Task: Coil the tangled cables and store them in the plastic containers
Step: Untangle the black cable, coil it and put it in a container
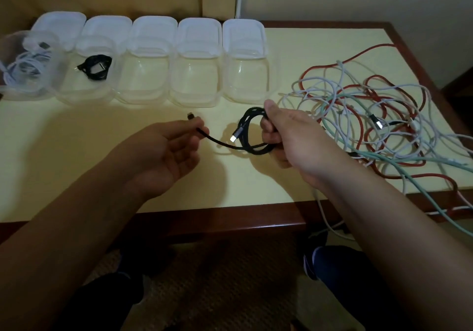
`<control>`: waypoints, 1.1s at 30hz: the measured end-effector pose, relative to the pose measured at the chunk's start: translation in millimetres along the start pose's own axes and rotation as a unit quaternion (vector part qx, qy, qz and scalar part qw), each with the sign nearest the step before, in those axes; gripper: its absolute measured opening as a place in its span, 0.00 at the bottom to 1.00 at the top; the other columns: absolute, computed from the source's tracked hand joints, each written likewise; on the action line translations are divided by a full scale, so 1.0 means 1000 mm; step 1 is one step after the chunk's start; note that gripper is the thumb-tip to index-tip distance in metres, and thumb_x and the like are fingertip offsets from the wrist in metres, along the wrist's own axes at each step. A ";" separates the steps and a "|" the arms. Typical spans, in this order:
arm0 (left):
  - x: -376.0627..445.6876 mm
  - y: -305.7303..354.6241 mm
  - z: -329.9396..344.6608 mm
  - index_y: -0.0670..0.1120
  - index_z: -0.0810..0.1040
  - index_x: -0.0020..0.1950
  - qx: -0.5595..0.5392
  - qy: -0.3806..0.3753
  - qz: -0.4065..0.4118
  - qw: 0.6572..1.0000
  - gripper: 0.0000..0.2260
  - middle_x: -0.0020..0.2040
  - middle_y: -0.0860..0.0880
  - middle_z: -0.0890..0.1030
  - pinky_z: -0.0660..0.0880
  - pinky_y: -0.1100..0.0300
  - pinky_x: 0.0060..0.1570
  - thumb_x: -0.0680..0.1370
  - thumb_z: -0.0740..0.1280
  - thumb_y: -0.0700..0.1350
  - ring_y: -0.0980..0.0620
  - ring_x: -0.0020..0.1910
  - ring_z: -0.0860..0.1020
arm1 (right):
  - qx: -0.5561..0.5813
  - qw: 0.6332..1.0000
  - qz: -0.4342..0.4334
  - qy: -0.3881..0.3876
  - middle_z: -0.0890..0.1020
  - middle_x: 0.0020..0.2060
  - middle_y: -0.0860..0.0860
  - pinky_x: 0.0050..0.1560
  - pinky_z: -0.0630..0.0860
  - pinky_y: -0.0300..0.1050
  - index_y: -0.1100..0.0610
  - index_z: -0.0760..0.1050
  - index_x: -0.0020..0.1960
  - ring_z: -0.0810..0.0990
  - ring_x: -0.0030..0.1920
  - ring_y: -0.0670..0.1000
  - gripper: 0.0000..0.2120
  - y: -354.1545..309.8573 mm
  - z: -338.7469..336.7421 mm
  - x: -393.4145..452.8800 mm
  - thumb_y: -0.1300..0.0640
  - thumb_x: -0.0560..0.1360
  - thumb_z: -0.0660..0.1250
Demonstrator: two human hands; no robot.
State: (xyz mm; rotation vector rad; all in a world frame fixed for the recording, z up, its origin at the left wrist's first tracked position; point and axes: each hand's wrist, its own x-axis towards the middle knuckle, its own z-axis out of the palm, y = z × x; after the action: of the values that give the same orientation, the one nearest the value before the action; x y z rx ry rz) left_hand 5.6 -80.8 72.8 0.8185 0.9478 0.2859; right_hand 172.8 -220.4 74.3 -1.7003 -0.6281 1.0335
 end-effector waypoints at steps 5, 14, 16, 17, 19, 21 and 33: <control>-0.002 0.003 -0.004 0.44 0.84 0.49 0.024 -0.019 -0.001 1.000 0.10 0.39 0.52 0.83 0.74 0.67 0.28 0.71 0.74 0.46 0.60 0.28 0.73 | -0.113 0.988 0.000 -0.107 0.62 0.29 0.48 0.24 0.55 0.37 0.52 0.65 0.37 0.56 0.24 0.45 0.23 0.009 0.018 -0.004 0.44 0.88 0.54; -0.003 -0.009 -0.009 0.47 0.88 0.49 0.352 -0.062 0.078 0.931 0.08 0.38 0.49 0.82 0.70 0.61 0.32 0.81 0.68 0.45 0.51 0.37 0.74 | 0.021 0.988 0.024 -0.150 0.63 0.29 0.49 0.23 0.55 0.37 0.57 0.69 0.41 0.55 0.24 0.47 0.21 0.004 0.028 -0.012 0.47 0.88 0.54; -0.006 -0.010 -0.006 0.47 0.88 0.49 0.352 -0.077 0.088 0.929 0.09 0.35 0.52 0.82 0.69 0.61 0.32 0.81 0.67 0.44 0.54 0.35 0.73 | 0.039 0.991 0.038 -0.122 0.65 0.30 0.49 0.23 0.55 0.38 0.62 0.72 0.51 0.57 0.24 0.47 0.18 0.004 0.026 -0.013 0.48 0.88 0.55; -0.006 -0.009 -0.006 0.47 0.88 0.50 0.346 -0.084 0.086 0.931 0.09 0.35 0.53 0.81 0.69 0.60 0.33 0.81 0.67 0.43 0.54 0.35 0.73 | 0.042 0.993 0.045 -0.105 0.67 0.30 0.50 0.24 0.55 0.38 0.61 0.71 0.56 0.58 0.24 0.47 0.16 0.004 0.026 -0.013 0.48 0.88 0.56; -0.006 -0.006 -0.006 0.44 0.87 0.52 0.332 -0.097 0.067 0.936 0.12 0.34 0.52 0.81 0.70 0.59 0.33 0.83 0.63 0.40 0.54 0.34 0.74 | 0.038 0.994 0.051 -0.085 0.67 0.32 0.52 0.24 0.55 0.38 0.57 0.67 0.57 0.58 0.24 0.47 0.12 0.005 0.025 -0.014 0.48 0.87 0.57; -0.006 -0.006 -0.005 0.41 0.87 0.54 0.304 -0.102 0.036 0.947 0.15 0.38 0.50 0.83 0.69 0.58 0.35 0.82 0.59 0.38 0.53 0.34 0.75 | 0.035 0.994 0.052 -0.084 0.68 0.33 0.55 0.23 0.56 0.38 0.56 0.66 0.55 0.58 0.23 0.47 0.11 0.006 0.027 -0.014 0.48 0.87 0.57; -0.004 -0.023 0.000 0.45 0.88 0.47 0.321 -0.063 0.104 0.939 0.04 0.38 0.46 0.86 0.74 0.63 0.41 0.74 0.76 0.39 0.57 0.37 0.80 | 0.047 0.990 0.086 -0.101 0.69 0.27 0.47 0.24 0.55 0.37 0.55 0.64 0.57 0.57 0.24 0.47 0.10 0.011 0.032 -0.012 0.48 0.88 0.55</control>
State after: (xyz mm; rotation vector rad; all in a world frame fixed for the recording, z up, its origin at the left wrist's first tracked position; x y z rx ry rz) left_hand 0.1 -98.8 58.5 1.5259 0.8379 0.0981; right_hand 138.1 -218.1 64.0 -1.5996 -0.5584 1.3501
